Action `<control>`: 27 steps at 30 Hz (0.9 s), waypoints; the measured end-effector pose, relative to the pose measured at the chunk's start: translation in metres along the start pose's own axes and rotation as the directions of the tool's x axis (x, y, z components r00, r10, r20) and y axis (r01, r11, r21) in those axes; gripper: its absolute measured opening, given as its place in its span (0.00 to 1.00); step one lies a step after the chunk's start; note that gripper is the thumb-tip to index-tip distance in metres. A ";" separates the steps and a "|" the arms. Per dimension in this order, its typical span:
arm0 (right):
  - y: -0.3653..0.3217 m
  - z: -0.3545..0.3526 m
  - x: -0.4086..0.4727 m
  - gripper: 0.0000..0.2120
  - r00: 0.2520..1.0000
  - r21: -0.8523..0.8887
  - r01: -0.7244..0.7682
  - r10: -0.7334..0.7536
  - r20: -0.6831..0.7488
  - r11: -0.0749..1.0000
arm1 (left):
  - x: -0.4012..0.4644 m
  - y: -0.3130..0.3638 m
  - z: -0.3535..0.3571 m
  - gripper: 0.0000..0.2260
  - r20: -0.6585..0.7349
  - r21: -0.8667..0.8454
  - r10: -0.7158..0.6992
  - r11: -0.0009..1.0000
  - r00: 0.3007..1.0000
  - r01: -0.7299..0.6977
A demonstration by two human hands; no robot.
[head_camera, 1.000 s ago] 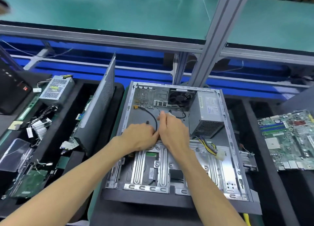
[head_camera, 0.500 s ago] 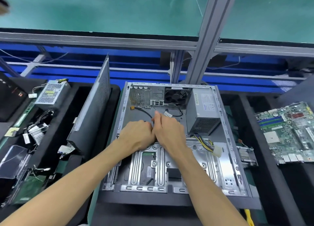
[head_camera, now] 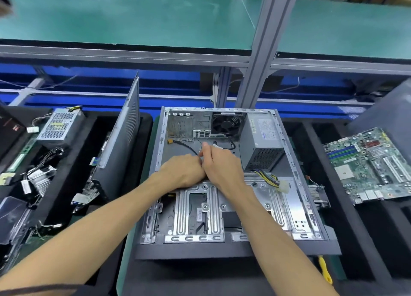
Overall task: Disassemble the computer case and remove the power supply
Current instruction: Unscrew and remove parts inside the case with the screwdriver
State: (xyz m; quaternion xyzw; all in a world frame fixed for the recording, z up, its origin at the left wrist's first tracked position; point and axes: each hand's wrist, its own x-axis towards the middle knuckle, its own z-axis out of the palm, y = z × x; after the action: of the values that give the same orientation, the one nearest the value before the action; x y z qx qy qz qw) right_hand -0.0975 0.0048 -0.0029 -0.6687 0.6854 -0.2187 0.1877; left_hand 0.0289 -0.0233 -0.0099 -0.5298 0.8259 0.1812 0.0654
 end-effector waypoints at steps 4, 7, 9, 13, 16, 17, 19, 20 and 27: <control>0.000 -0.001 0.000 0.27 1.000 0.038 -0.008 0.009 -0.023 0.999 | -0.009 0.005 0.001 0.15 -0.177 0.003 0.006 1.000 0.984 -0.005; 0.000 -0.001 0.000 0.26 0.999 0.061 -0.016 0.019 -0.049 0.998 | -0.010 0.005 0.007 0.20 -0.301 -0.021 -0.017 1.000 0.954 0.011; 0.000 -0.002 0.000 0.26 0.998 0.061 -0.015 0.019 -0.059 0.998 | -0.010 0.003 0.010 0.22 -0.340 -0.018 -0.038 0.999 0.940 0.034; 0.004 0.001 -0.002 0.22 0.997 0.048 0.009 -0.005 -0.072 0.999 | -0.004 -0.001 0.004 0.19 -0.147 0.003 0.014 1.000 0.989 -0.013; 0.004 -0.001 -0.003 0.15 0.996 0.054 0.035 -0.030 -0.084 0.998 | 0.003 -0.002 0.001 0.11 0.014 -0.007 0.018 1.000 1.000 -0.018; 0.003 -0.003 -0.004 0.12 0.996 0.070 0.048 -0.043 -0.072 0.996 | 0.004 -0.002 0.002 0.11 -0.017 0.007 0.023 1.000 1.000 -0.023; 0.001 -0.011 -0.008 0.08 0.996 0.117 0.088 -0.086 -0.027 0.989 | 0.001 -0.002 0.005 0.13 -0.138 0.038 0.027 0.999 0.990 -0.022; 0.001 -0.016 -0.012 0.09 0.992 0.129 0.126 -0.125 -0.013 0.984 | -0.002 -0.001 0.007 0.13 -0.174 0.059 0.033 0.998 0.984 -0.023; 0.015 -0.048 -0.072 0.51 0.827 -0.008 0.348 -0.303 0.473 0.937 | 0.002 -0.005 0.007 0.18 -0.111 0.076 0.075 0.995 0.991 -0.067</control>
State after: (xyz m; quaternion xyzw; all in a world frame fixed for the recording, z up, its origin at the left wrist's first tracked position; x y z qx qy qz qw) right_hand -0.1340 0.0796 0.0265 -0.8165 0.5056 -0.0487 0.2745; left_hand 0.0323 -0.0238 -0.0184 -0.5069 0.8527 0.1228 0.0308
